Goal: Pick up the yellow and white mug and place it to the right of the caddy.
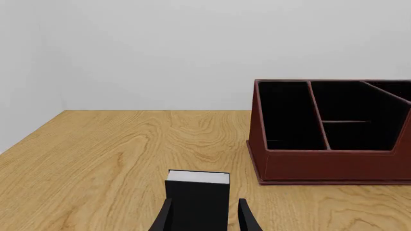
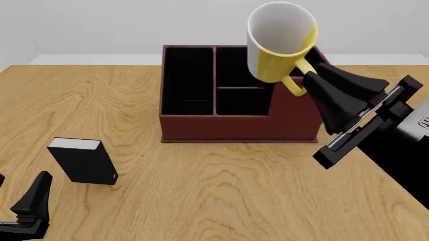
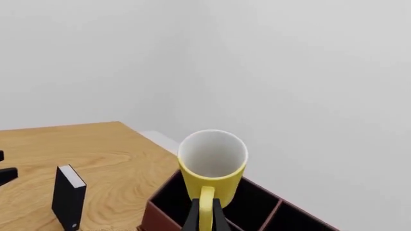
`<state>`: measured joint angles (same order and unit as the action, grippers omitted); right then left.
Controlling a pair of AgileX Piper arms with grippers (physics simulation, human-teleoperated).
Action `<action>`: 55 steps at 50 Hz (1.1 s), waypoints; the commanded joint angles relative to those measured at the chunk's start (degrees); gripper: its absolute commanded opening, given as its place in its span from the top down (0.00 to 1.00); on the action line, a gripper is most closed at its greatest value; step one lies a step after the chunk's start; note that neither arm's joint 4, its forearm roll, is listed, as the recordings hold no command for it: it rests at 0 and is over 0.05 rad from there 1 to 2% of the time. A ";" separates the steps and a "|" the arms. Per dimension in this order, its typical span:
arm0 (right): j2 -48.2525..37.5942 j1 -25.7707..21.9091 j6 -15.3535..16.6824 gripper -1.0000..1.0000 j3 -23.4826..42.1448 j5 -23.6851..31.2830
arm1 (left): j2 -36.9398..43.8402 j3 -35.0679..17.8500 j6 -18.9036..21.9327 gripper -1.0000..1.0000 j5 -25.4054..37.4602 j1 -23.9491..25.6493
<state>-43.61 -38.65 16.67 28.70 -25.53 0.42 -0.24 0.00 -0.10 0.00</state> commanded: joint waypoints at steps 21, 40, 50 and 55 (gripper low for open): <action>4.79 3.99 -0.87 1.00 -0.43 3.45 | 0.00 0.00 0.00 0.00 0.00 0.00; 7.83 6.01 -1.34 1.00 -0.23 6.01 | 0.00 0.00 0.00 0.00 0.00 0.00; 10.18 7.50 -1.68 1.00 0.02 8.27 | 0.00 0.00 0.00 0.00 0.00 0.00; 11.30 8.15 -1.84 1.00 0.11 9.25 | 0.00 0.00 0.00 0.00 0.00 0.00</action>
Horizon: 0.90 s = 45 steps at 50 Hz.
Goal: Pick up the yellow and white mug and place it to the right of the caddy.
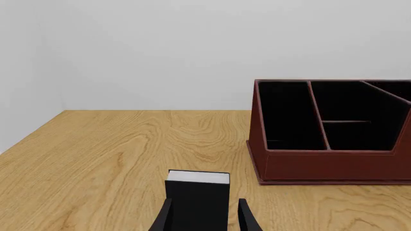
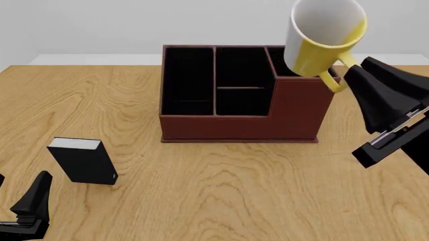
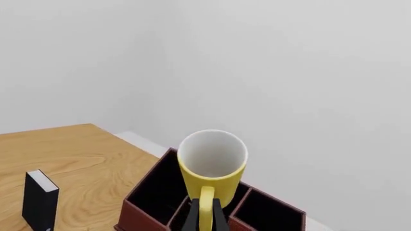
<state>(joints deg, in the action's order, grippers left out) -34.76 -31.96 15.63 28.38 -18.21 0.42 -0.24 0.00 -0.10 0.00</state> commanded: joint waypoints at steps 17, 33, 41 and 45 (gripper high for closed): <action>5.58 4.24 -1.48 1.00 0.41 4.70 | 0.00 0.00 0.00 0.00 0.00 0.00; 9.22 7.42 -2.07 1.00 1.10 8.78 | 0.00 0.00 0.00 0.00 0.00 0.00; 10.22 8.38 -2.06 1.00 0.95 9.78 | 0.00 0.00 0.00 0.00 0.00 0.00; 10.63 8.99 -2.20 1.00 1.32 10.42 | 0.00 0.00 0.00 0.00 0.00 0.00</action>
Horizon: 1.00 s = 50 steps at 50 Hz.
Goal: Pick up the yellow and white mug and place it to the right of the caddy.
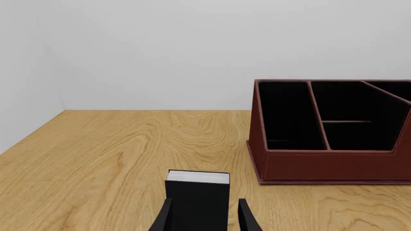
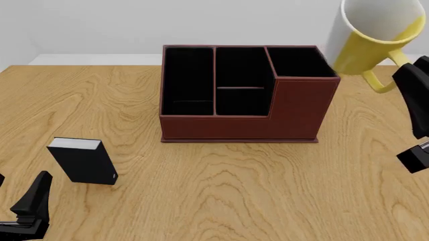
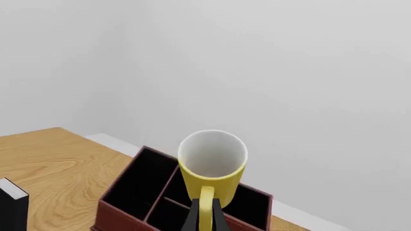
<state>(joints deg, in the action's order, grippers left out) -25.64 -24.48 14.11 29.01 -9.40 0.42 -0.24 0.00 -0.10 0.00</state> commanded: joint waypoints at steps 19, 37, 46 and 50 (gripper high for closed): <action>4.58 5.01 -0.94 1.00 1.24 5.10 | 0.00 0.00 0.00 0.00 0.00 0.00; 5.51 8.20 -0.99 1.00 2.16 6.79 | 0.00 0.00 0.00 0.00 0.00 0.00; 5.93 9.73 -1.51 1.00 1.80 7.23 | 0.00 0.00 0.00 0.00 0.00 0.00; 6.17 10.67 -2.06 1.00 1.18 7.08 | 0.00 0.00 0.00 0.00 0.00 0.00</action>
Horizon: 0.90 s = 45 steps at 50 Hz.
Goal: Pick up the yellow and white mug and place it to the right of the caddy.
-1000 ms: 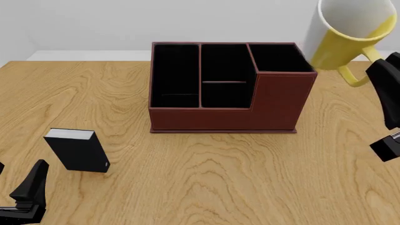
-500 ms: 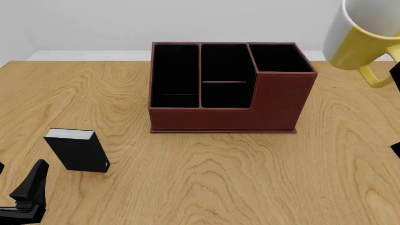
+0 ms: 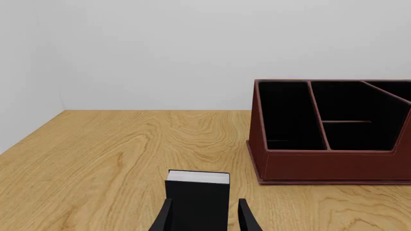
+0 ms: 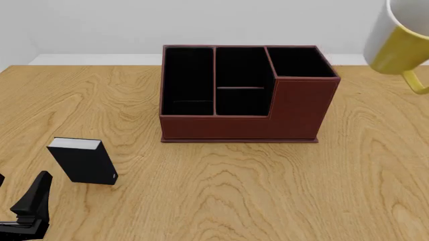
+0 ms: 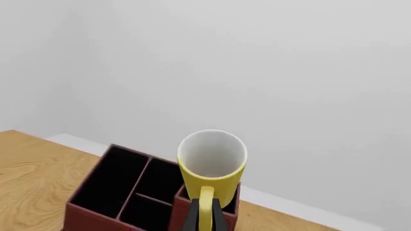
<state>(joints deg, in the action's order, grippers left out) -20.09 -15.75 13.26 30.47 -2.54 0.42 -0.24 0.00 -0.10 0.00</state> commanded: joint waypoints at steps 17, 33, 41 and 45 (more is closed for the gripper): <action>1.66 6.23 -2.47 1.00 -0.73 1.20 | 0.00 0.00 0.00 0.00 0.00 0.00; 2.21 9.25 -3.94 1.00 -1.92 1.19 | 0.00 0.00 0.00 0.00 0.00 0.00; 1.85 10.83 -4.60 1.00 -2.86 0.61 | 0.00 0.00 0.00 0.00 0.00 0.00; 1.19 10.92 -4.68 1.00 -3.82 -0.42 | 0.00 0.00 0.00 0.00 0.00 0.00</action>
<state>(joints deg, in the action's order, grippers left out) -18.40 -6.07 9.74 27.79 -1.73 0.42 -0.24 0.00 -0.10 0.00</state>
